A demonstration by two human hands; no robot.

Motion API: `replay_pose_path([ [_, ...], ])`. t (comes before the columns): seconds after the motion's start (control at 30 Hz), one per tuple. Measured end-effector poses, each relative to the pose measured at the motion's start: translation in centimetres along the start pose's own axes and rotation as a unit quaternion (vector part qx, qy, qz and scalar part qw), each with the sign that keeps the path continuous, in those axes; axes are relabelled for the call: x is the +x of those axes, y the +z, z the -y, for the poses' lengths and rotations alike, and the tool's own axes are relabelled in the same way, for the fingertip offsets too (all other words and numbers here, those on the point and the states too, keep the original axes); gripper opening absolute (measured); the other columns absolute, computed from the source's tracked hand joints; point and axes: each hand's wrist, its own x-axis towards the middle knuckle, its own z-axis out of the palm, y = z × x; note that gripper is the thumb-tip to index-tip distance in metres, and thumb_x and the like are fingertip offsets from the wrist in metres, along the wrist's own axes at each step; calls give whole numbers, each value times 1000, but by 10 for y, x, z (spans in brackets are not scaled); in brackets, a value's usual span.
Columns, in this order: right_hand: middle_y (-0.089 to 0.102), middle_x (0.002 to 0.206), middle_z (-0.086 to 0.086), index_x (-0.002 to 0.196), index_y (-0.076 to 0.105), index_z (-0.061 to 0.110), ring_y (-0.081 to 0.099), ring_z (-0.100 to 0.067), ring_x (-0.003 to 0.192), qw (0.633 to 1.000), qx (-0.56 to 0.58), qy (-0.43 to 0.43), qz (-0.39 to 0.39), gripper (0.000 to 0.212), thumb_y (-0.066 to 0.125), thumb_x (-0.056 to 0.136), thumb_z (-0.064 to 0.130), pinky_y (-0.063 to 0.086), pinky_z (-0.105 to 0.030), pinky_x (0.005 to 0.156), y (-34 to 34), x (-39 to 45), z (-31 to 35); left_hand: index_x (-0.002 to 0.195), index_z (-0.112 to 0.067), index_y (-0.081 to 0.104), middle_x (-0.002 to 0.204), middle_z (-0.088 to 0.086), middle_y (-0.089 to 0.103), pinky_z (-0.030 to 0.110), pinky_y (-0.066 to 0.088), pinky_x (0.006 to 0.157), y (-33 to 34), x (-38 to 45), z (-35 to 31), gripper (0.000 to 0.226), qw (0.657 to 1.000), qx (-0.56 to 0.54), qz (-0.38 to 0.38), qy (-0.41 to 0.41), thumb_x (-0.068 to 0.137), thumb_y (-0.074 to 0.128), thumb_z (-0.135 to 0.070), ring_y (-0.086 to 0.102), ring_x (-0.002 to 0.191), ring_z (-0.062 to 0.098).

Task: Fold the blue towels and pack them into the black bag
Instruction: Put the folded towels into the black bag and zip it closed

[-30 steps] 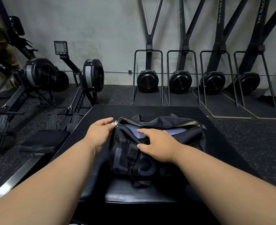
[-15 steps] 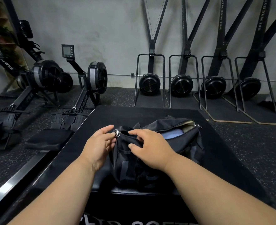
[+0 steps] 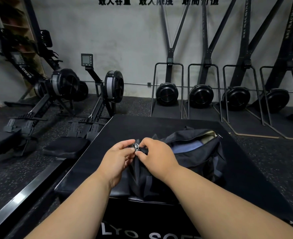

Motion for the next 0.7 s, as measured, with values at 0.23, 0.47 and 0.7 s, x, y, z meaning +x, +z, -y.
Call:
replay_pose_path([
  [0.23,73,100,7,108,70,27,65,-17,98,1000,-14,-22,-8,20,64,98,43,49,-38,89,7,3,1,116,-17,73,97,1,77,26,52,78,-2,5,0,24,1000,14,2,-2,100,61,-3,65,82,11],
  [0.47,74,103,14,109,73,32,63,-6,100,999,36,6,7,14,66,98,37,49,-29,90,9,6,-3,97,-10,67,79,4,74,25,52,74,-10,8,1,20,1000,-14,-20,-10,99,53,4,66,73,12],
  [0.7,72,103,15,111,69,34,62,-5,99,998,47,18,28,28,79,86,42,49,-26,89,11,3,-3,78,-14,67,72,1,63,28,46,72,-10,8,-2,19,999,5,-28,33,97,67,-13,56,68,12],
])
